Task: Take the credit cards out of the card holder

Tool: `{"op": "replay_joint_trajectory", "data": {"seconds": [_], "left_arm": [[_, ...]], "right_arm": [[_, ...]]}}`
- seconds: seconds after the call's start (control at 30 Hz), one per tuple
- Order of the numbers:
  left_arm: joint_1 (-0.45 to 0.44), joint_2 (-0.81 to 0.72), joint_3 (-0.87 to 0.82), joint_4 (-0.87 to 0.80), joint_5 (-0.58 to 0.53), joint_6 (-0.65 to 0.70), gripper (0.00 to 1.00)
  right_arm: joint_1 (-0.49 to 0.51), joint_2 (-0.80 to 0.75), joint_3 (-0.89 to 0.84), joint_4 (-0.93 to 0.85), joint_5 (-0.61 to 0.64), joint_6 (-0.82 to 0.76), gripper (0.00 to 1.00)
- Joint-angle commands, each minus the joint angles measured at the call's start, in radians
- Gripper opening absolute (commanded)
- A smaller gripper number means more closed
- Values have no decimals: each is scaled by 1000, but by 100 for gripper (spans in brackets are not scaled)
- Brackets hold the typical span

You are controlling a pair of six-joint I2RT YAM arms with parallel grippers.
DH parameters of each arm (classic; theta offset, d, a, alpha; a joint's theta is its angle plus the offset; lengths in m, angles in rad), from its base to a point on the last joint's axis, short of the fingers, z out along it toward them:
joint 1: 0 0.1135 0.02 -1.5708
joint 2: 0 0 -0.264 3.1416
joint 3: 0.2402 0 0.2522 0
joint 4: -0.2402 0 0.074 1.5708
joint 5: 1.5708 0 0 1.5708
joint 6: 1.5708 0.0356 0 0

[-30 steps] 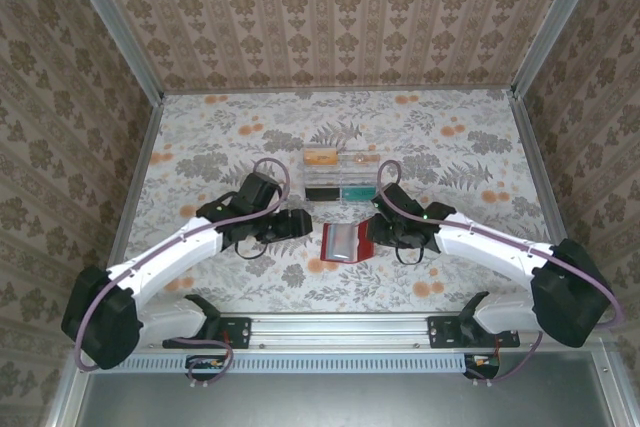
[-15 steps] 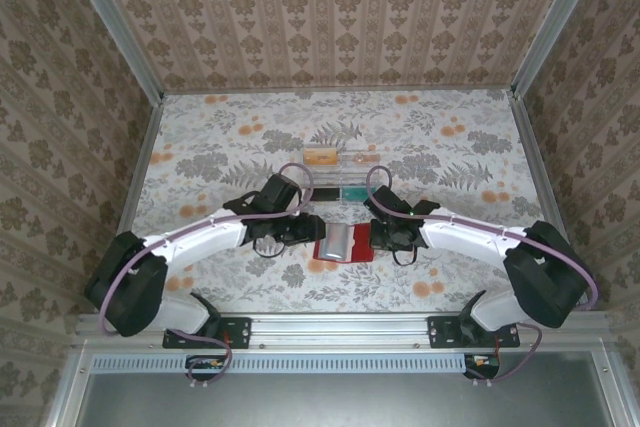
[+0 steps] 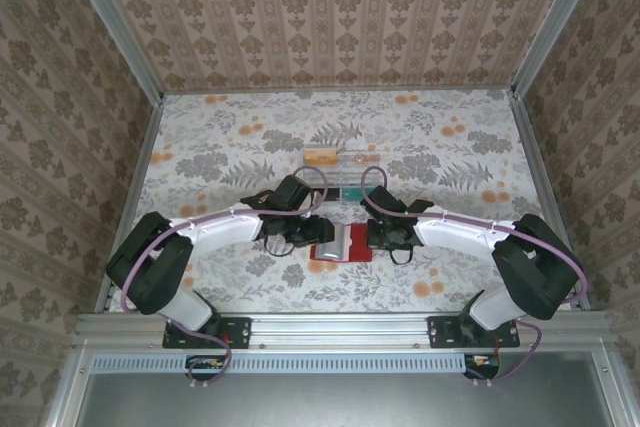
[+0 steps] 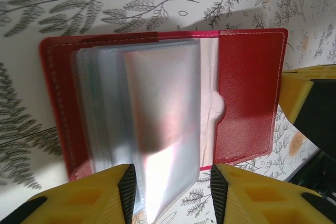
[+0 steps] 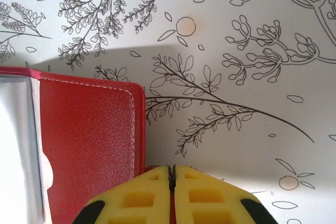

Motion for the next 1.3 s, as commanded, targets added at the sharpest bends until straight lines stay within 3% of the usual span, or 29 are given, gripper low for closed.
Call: {"op": "replay_joint_trajectory", "data": {"seconds": [0.0,0.3,0.6,0.87,1.27], "left_arm": [[-14,34,36,22,31,14,44],[-47,81,82,8,39,20,43],[-43,-24,91,-129,-134,54,44],[-37,28,86,-116,-96,55,44],[-46,52,70,-121,-125,43,44]], "right_arm": [[-1,11,21,9,-13,-8,2],[-1,8,16,15,-18,-5,2],[-1,7,4,26,-20,-5,1],[0,25,7,41,-32,-6,0],[1,34,15,44,-38,-6,0]]}}
